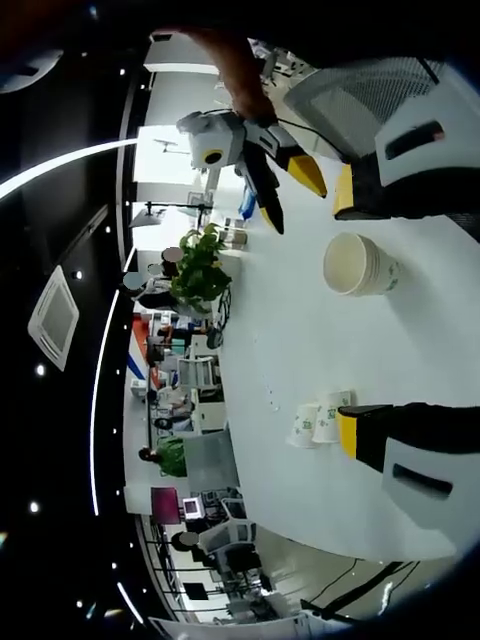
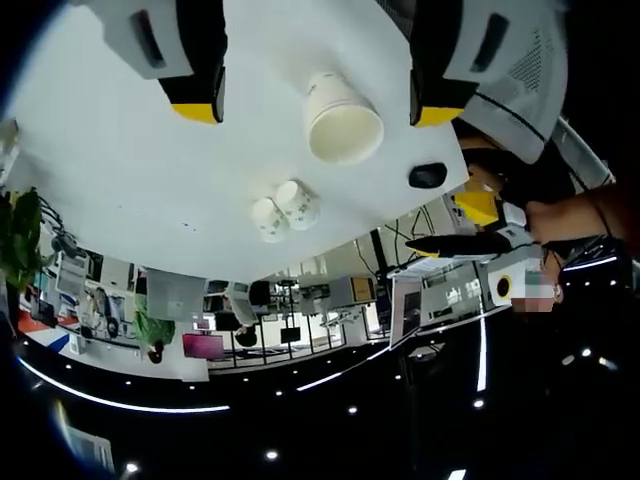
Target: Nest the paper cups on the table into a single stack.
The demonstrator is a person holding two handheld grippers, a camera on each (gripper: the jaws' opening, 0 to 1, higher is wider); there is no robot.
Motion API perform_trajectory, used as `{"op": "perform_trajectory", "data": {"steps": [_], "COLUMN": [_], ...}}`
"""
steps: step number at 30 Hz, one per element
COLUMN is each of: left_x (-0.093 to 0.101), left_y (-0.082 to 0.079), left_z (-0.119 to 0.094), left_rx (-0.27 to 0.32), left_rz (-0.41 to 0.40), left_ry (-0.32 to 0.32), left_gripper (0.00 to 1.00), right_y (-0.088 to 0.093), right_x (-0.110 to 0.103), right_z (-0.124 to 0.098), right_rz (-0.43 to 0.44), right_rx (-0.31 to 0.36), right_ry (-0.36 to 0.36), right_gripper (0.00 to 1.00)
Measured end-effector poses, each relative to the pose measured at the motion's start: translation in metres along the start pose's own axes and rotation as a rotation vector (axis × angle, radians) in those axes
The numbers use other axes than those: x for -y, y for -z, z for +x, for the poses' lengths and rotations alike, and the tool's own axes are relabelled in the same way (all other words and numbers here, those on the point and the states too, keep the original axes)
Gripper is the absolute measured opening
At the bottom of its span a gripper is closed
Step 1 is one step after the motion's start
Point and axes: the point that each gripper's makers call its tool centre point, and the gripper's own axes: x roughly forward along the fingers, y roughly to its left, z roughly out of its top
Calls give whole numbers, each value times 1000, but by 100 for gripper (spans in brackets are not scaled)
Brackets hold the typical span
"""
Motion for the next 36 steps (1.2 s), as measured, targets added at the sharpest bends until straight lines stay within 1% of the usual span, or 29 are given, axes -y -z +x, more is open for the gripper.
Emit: {"op": "perform_trajectory", "data": {"steps": [4,7,10,15,21,25,32,36], "left_x": [-4,-8,-14,-20,-35,-41,-53,-63], "left_y": [1,3,2,1,2,0,-2,-3], "left_z": [3,4,6,10,13,15,20,22], "left_rx": [0,-5,7,9,2,15,13,6], "left_rz": [-19,-21,-45,-63,-56,-87,-87,-84], "left_ry": [3,-1,-18,-47,-85,-107,-128,-130], "left_gripper": [78,79,79,79,77,76,78,79], "right_y": [2,1,3,6,12,15,21,22], "right_x": [3,4,6,9,9,8,5,6], "right_z": [-7,-13,-18,-28,-35,-39,-41,-42], "right_rz": [3,23,51,53,34,16,-24,-18], "right_rx": [11,43,62,88,97,97,98,103], "right_ry": [10,6,7,22,28,38,47,57], "right_gripper": [82,86,88,91,96,99,100,100]}}
